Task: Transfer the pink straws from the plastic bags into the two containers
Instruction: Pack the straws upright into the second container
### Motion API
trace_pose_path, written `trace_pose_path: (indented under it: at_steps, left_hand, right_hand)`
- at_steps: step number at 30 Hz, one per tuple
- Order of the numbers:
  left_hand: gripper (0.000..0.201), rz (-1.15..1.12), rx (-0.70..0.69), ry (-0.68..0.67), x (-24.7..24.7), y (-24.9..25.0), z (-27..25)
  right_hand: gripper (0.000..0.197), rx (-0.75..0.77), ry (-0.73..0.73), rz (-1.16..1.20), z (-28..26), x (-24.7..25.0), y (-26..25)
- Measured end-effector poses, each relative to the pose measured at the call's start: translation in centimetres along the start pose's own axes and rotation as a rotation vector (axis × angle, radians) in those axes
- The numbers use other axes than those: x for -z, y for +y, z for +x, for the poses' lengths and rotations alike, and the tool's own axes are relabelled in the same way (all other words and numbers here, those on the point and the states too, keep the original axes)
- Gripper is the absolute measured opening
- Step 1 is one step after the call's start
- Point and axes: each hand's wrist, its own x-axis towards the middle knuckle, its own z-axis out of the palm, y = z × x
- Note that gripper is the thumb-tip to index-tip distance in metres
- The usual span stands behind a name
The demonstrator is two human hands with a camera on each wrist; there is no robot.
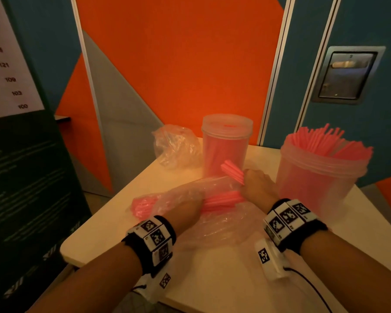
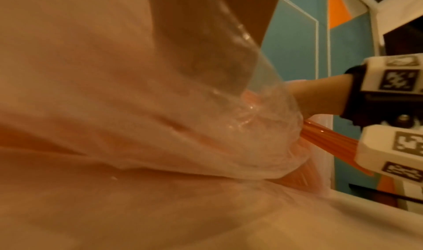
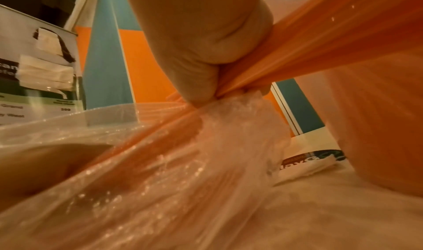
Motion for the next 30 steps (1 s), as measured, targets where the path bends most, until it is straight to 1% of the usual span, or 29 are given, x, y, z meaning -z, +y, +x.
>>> trace_pose_path:
  at_steps: [1, 3, 4, 5, 7, 8, 9, 10, 11, 12, 14, 15, 17, 19, 22, 24, 27, 29, 30]
  left_hand:
    - [0.010, -0.024, -0.019, 0.022, 0.2, 0.0, -0.2]
    - [0.009, -0.061, -0.063, 0.132, 1.0, 0.1, -0.6]
    - [0.009, -0.122, -0.090, 0.181, 1.2, 0.0, -0.7]
    - [0.009, -0.233, -0.118, 0.200, 1.6, 0.0, -0.9]
    - [0.013, -0.428, -0.153, 0.136, 2.0, -0.2, -1.0]
    - [0.015, -0.496, -0.164, 0.130, 2.1, -0.4, -0.9]
    - [0.015, -0.536, -0.155, 0.159, 2.1, -0.6, -0.8]
    - [0.012, -0.589, -0.120, 0.215, 2.4, -0.7, -0.6]
    - [0.006, -0.641, -0.054, 0.280, 2.9, -0.9, -0.3]
    - [0.005, -0.713, 0.031, 0.346, 3.6, -0.9, 0.2]
    - [0.009, -0.926, 0.206, 0.470, 5.0, -1.0, 1.6]
    - [0.010, -1.026, 0.272, 0.522, 5.7, -1.0, 2.2]
    - [0.014, -1.144, 0.356, 0.581, 6.9, -0.7, 3.2]
    - [0.014, -1.212, 0.346, 0.587, 7.3, 0.4, 3.7]
    - [0.010, -1.257, 0.228, 0.556, 7.7, 3.2, 3.8]
    - [0.011, -1.302, 0.163, 0.550, 7.8, 5.0, 3.7]
    - [0.012, -1.384, 0.096, 0.495, 7.7, 6.9, 3.3]
    - [0.009, -1.464, 0.055, 0.400, 7.0, 8.0, 2.8]
    - [0.003, -1.512, 0.036, 0.344, 6.6, 8.6, 2.5]
  right_hand:
    - [0.031, -0.008, 0.002, -0.008, 0.1, -0.1, 0.3]
    - [0.024, -0.018, -0.003, -0.024, 0.3, -0.3, 0.8]
    - [0.023, -0.022, -0.004, -0.028, 0.4, -0.5, 1.0]
    - [0.023, -0.028, -0.002, -0.026, 0.4, -0.7, 1.2]
    - [0.024, -0.036, 0.012, -0.010, 0.5, -0.9, 1.3]
    - [0.024, -0.041, 0.026, 0.014, 0.5, -1.0, 1.3]
    - [0.024, -0.047, 0.038, 0.052, 0.6, -1.0, 1.1]
    - [0.024, -0.048, 0.049, 0.100, 0.6, -0.9, 0.9]
    - [0.027, -0.045, 0.061, 0.155, 0.6, -0.7, 0.6]
    - [0.031, -0.034, 0.076, 0.211, 0.7, -0.4, 0.2]
    - [0.037, 0.020, 0.127, 0.335, 0.4, 0.6, -0.8]
    - [0.037, 0.052, 0.165, 0.410, 0.1, 1.3, -1.4]
    - [0.033, 0.130, 0.244, 0.605, -0.7, 2.7, -2.6]
    - [0.028, 0.199, 0.290, 0.787, -1.8, 4.0, -3.7]
    - [0.017, 0.271, 0.291, 1.005, -3.4, 5.7, -4.9]
    - [0.015, 0.297, 0.280, 1.144, -4.4, 6.7, -5.4]
    - [0.022, 0.329, 0.313, 1.316, -5.8, 8.0, -5.4]
    - [0.030, 0.341, 0.310, 1.398, -6.7, 8.4, -4.9]
    - [0.034, 0.334, 0.301, 1.413, -7.2, 8.4, -4.6]
